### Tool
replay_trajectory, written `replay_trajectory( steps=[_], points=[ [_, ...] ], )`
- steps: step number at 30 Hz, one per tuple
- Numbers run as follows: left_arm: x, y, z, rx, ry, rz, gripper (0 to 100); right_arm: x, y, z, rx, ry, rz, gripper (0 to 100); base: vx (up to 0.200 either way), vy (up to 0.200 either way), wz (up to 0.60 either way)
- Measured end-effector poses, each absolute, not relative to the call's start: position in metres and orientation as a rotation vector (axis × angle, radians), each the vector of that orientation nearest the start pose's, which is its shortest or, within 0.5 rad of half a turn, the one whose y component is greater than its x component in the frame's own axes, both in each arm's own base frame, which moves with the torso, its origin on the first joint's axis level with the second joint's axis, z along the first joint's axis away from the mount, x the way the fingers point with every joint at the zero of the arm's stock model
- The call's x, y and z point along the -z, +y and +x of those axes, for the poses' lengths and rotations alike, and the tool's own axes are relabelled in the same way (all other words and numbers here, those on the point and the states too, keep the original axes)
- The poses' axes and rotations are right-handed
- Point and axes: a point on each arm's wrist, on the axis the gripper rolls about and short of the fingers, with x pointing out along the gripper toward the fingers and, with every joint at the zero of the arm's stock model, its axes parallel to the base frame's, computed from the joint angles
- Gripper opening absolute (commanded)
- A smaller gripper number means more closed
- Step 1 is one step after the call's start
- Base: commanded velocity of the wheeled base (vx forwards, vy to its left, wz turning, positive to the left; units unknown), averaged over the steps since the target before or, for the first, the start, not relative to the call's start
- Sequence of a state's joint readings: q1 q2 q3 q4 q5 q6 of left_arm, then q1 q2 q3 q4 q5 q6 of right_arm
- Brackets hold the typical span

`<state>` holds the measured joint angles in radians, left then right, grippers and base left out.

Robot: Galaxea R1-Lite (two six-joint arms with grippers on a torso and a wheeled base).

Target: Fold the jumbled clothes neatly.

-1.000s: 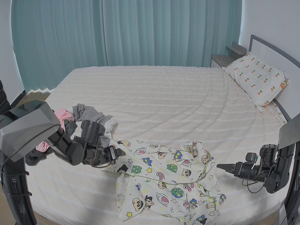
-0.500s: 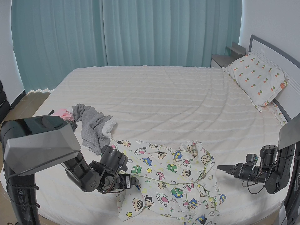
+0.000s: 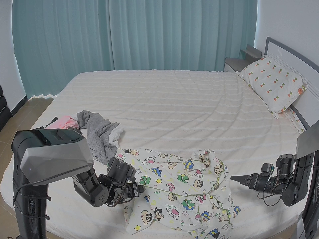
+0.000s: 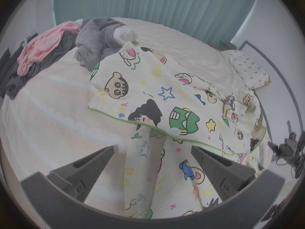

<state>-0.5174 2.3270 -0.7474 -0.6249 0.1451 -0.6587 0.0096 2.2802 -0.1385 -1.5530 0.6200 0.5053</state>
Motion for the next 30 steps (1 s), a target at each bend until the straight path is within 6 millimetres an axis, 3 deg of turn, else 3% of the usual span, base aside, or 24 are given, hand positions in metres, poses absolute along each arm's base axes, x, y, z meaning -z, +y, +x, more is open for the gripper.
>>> replay_trajectory(
  steps=[6, 18, 19, 30],
  points=[
    [0.045, -0.162, 0.291, -0.058, 0.975, -0.319, 100, 0.015, 0.015, 0.246, -0.456, 0.717, 0.655, 100, 0.0, 0.0, 0.0],
    [0.052, -0.165, 0.303, -0.143, 0.913, -0.307, 100, 0.015, 0.016, 0.246, -0.459, 0.718, 0.652, 100, 0.0, 0.0, 0.0],
    [0.052, -0.165, 0.303, -0.144, 0.913, -0.306, 0, 0.015, 0.016, 0.246, -0.459, 0.718, 0.652, 100, 0.0, 0.0, 0.0],
    [0.059, -0.169, 0.307, -0.174, 0.962, -0.16, 0, 0.015, 0.016, 0.246, -0.459, 0.718, 0.652, 100, 0.0, 0.0, 0.0]
  ],
)
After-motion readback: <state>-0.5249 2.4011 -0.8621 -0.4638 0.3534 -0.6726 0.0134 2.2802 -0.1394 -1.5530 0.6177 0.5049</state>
